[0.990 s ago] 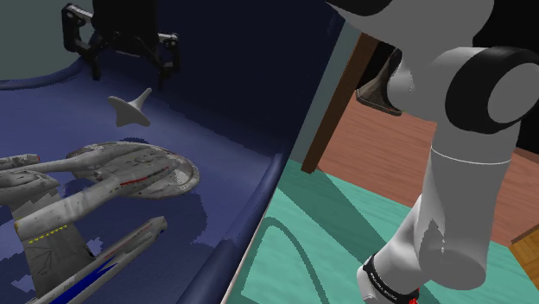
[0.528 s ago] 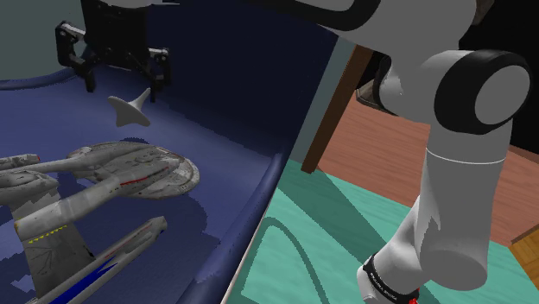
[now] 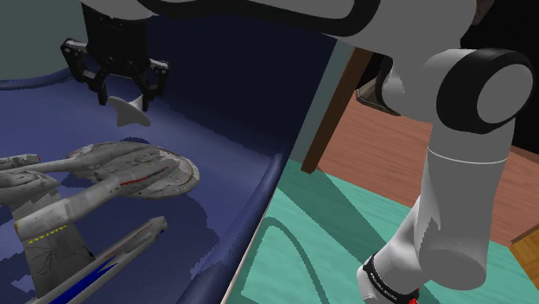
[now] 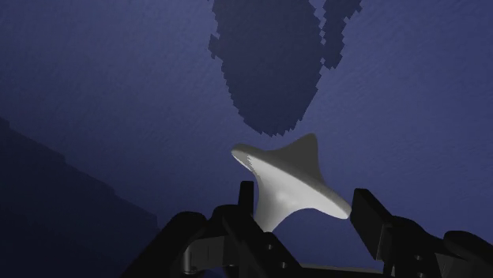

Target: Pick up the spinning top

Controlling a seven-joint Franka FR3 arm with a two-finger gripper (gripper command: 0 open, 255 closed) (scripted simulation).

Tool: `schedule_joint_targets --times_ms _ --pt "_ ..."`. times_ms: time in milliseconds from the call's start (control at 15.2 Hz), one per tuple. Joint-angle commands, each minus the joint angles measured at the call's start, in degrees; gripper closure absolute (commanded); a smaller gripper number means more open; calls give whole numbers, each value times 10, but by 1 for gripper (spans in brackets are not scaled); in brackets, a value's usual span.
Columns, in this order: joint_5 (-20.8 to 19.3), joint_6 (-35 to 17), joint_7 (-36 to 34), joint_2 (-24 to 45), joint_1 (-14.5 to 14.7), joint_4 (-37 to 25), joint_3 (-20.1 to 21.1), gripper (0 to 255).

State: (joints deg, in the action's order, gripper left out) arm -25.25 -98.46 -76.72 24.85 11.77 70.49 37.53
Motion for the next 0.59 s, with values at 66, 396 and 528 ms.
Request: schedule_joint_targets --times_ms 66,396,528 --pt "0 0 0 0 0 0 0 255" --pt "-3 18 3 6 7 -24 -1 255" --pt "-6 37 7 12 15 -49 -1 255"
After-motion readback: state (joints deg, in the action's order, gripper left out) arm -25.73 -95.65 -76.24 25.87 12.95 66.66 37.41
